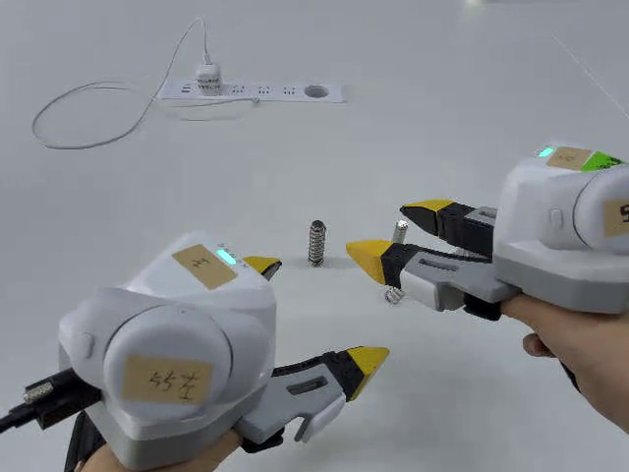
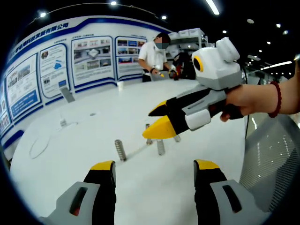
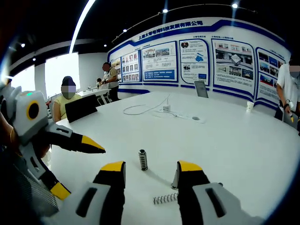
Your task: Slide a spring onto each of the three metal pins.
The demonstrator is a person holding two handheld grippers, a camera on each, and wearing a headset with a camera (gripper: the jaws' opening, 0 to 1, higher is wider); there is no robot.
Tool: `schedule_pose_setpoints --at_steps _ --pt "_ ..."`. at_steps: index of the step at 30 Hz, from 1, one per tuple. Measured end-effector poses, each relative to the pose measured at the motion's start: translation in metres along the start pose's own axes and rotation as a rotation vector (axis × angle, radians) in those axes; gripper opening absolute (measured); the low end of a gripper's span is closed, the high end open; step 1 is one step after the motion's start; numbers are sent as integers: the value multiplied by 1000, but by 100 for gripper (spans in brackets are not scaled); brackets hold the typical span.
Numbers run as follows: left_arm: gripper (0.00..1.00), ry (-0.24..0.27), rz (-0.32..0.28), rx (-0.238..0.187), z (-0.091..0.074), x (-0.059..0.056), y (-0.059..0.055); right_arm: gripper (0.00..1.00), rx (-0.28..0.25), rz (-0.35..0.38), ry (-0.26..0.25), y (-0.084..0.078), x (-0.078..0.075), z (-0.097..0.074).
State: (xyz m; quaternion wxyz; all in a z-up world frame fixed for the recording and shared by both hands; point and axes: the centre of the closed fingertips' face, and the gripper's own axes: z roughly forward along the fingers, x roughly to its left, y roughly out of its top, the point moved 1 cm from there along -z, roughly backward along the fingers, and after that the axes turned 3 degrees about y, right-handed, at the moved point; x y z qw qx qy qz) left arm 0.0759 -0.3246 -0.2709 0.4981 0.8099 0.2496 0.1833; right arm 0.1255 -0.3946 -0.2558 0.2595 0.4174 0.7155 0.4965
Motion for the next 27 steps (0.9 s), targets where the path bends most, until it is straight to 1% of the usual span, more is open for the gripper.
schedule_pose_setpoints --at_steps 3,9,13,18,21,24,27 --pt "68 -1 2 -4 0 -1 2 48 1 2 -5 -4 -3 -9" --pt "67 -1 9 0 2 -2 3 54 1 31 -27 -11 -12 -26" --pt "66 0 33 7 3 -1 4 55 -5 37 -42 -13 -20 -36" --pt "65 -1 43 16 6 0 6 57 -7 59 -57 -16 -30 -47" --pt "64 0 40 16 9 0 7 61 9 78 -61 -22 -33 -52" --pt "63 -7 31 16 12 -1 8 61 18 71 -62 -27 -35 -57" --pt "61 -15 25 19 17 -3 9 61 24 81 -62 -31 -36 -62"
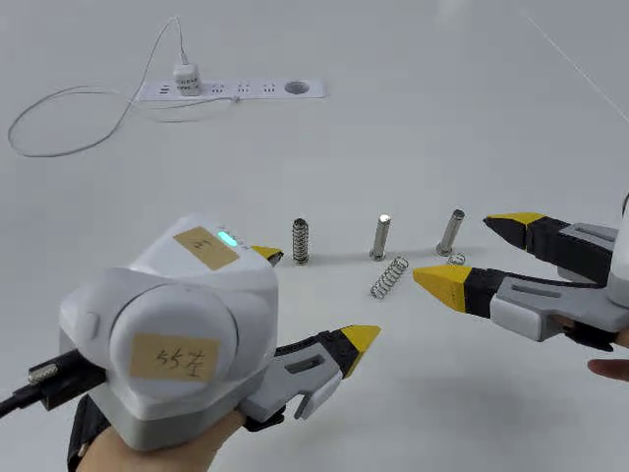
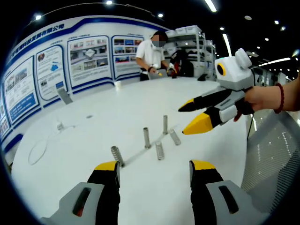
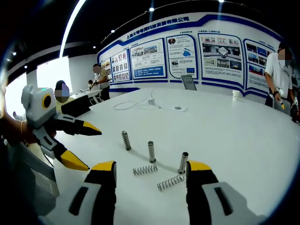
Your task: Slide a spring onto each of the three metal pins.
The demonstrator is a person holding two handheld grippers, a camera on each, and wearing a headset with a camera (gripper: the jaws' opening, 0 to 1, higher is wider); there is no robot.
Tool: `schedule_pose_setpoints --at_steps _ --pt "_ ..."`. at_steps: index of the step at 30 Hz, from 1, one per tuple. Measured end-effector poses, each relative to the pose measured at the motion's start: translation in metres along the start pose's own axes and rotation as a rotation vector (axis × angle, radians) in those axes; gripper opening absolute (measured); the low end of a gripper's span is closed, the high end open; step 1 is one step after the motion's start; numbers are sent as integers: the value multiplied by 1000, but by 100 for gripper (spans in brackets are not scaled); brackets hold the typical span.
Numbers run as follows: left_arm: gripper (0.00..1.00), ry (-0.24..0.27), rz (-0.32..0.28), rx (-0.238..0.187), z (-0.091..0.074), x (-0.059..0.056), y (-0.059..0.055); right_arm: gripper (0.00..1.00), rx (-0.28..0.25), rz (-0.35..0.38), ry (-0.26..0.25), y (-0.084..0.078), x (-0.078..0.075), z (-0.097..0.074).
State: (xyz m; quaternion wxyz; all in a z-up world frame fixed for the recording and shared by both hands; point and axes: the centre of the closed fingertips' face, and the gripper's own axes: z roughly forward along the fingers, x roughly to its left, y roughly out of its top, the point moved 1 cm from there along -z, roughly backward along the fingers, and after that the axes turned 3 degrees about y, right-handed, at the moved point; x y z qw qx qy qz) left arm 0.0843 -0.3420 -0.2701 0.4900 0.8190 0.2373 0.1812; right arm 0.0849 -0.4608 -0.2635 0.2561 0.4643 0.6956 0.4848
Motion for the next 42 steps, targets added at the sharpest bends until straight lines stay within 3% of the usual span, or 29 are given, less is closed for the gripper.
schedule_pose_setpoints --at_steps 8,17,23,31,42 --pt "57 -19 3 12 15 -1 2 62 8 1 8 -6 -2 -9" --pt "52 -42 -25 55 35 -4 -4 66 15 6 10 -15 -7 -12" --pt "49 -48 -41 71 48 -8 -7 67 38 -16 -11 -23 -13 -13" --pt "46 -71 -5 87 66 -9 -11 66 61 14 -29 -33 -24 -18" --pt "37 -65 -13 102 83 -6 -19 65 57 28 -52 -33 -32 -18"
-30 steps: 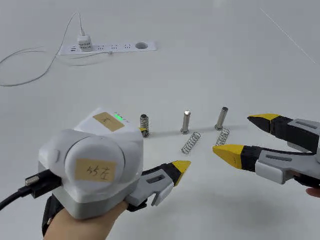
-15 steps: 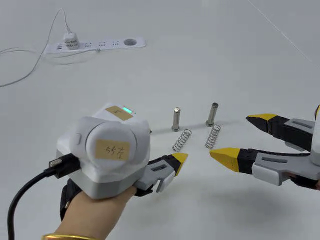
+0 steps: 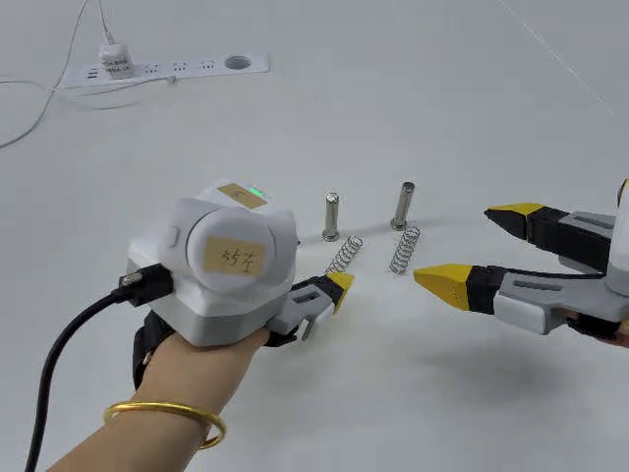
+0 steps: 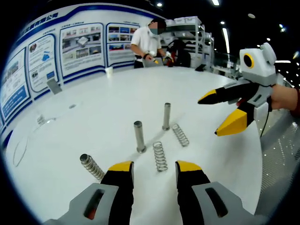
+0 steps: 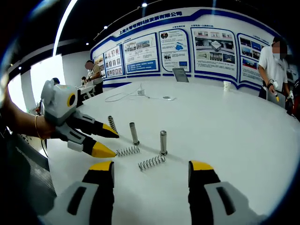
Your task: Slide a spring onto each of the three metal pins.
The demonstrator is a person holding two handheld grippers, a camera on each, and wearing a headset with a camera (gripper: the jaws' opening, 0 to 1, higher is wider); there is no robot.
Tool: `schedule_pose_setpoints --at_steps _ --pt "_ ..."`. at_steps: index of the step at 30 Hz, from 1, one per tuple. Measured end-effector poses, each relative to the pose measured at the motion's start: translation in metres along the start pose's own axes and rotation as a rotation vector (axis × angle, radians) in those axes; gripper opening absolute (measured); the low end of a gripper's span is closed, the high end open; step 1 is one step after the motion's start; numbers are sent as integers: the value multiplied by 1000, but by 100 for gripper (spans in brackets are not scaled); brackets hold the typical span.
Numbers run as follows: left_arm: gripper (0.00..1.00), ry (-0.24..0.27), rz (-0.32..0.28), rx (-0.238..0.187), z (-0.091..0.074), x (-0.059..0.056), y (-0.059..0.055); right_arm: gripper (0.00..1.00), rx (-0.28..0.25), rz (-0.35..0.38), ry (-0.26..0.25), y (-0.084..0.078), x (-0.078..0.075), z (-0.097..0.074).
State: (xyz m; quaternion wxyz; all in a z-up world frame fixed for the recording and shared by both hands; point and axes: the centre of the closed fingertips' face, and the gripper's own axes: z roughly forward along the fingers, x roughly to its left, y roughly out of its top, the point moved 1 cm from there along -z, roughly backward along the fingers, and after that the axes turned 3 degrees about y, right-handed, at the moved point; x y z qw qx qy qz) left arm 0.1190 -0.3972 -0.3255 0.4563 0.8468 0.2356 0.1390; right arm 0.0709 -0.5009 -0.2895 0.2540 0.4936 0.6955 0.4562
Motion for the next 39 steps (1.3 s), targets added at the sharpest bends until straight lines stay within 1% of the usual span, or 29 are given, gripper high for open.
schedule_pose_setpoints --at_steps 2,7,13,16,19,25,28,31,34,37,39 --pt "36 3 7 2 2 0 -2 65 6 -11 -2 -1 0 1" --pt "29 -10 3 8 7 -3 -4 65 22 -22 0 -4 1 3" --pt "23 -27 12 26 12 -8 -7 64 25 -26 6 -4 3 5" --pt "21 -35 16 28 14 -10 -8 64 26 -23 6 -5 2 5" --pt "20 -31 22 38 15 -9 -10 64 24 -18 3 -5 1 6" --pt "17 -28 21 35 15 -8 -9 63 29 -14 9 -6 2 7" --pt "12 -25 15 37 15 -7 -9 63 28 -13 8 -6 2 7" --pt "12 -21 4 36 14 -7 -10 63 26 -8 7 -6 2 7" --pt "11 -22 6 38 14 -6 -10 63 27 -7 2 -7 1 6" --pt "11 -30 -5 39 14 -7 -10 63 22 0 5 -6 2 7" --pt "11 -31 -1 35 12 -7 -10 62 20 4 6 -6 3 7"
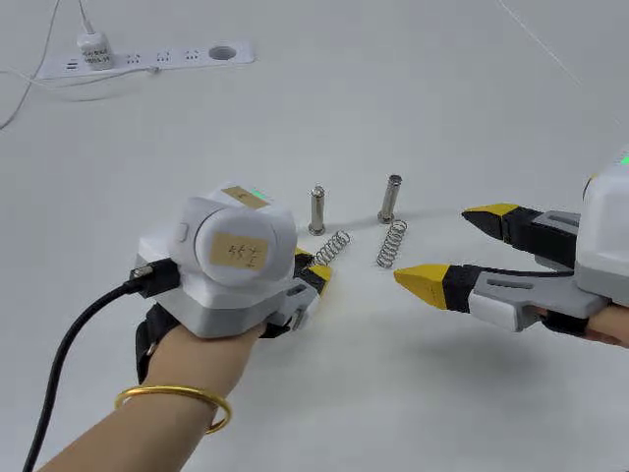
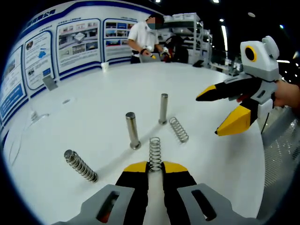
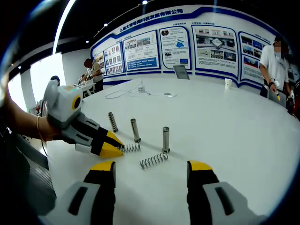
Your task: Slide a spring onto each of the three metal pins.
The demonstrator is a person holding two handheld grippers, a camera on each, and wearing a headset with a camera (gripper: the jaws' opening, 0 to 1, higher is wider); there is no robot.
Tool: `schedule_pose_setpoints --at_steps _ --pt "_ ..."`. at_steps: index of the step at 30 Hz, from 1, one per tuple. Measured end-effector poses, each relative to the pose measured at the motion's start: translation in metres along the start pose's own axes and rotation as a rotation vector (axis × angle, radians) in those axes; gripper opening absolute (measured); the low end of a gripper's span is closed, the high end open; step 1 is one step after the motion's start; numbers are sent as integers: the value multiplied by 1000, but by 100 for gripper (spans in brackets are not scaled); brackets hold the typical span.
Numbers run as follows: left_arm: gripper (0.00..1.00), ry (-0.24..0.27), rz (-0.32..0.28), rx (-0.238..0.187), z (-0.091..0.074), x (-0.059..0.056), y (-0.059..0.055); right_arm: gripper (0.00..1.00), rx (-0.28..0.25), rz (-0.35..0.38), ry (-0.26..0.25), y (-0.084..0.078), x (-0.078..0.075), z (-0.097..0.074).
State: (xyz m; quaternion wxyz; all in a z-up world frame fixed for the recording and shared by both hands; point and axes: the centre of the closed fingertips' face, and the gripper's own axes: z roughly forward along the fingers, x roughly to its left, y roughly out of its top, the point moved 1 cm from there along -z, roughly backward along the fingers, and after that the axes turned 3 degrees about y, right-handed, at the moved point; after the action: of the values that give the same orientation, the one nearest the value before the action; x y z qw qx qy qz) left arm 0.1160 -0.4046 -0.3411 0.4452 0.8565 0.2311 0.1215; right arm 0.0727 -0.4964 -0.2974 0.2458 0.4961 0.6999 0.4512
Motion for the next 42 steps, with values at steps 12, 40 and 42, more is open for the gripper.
schedule_pose_setpoints --at_steps 12,40,42 --pt "10 -5 -36 -55 -19 0 10 60 -49 64 -15 13 2 -6" --pt "10 -22 -110 -221 -71 -11 45 33 -238 391 148 67 54 11" --pt "10 -20 -107 -229 -73 -12 47 32 -240 425 157 67 54 12"
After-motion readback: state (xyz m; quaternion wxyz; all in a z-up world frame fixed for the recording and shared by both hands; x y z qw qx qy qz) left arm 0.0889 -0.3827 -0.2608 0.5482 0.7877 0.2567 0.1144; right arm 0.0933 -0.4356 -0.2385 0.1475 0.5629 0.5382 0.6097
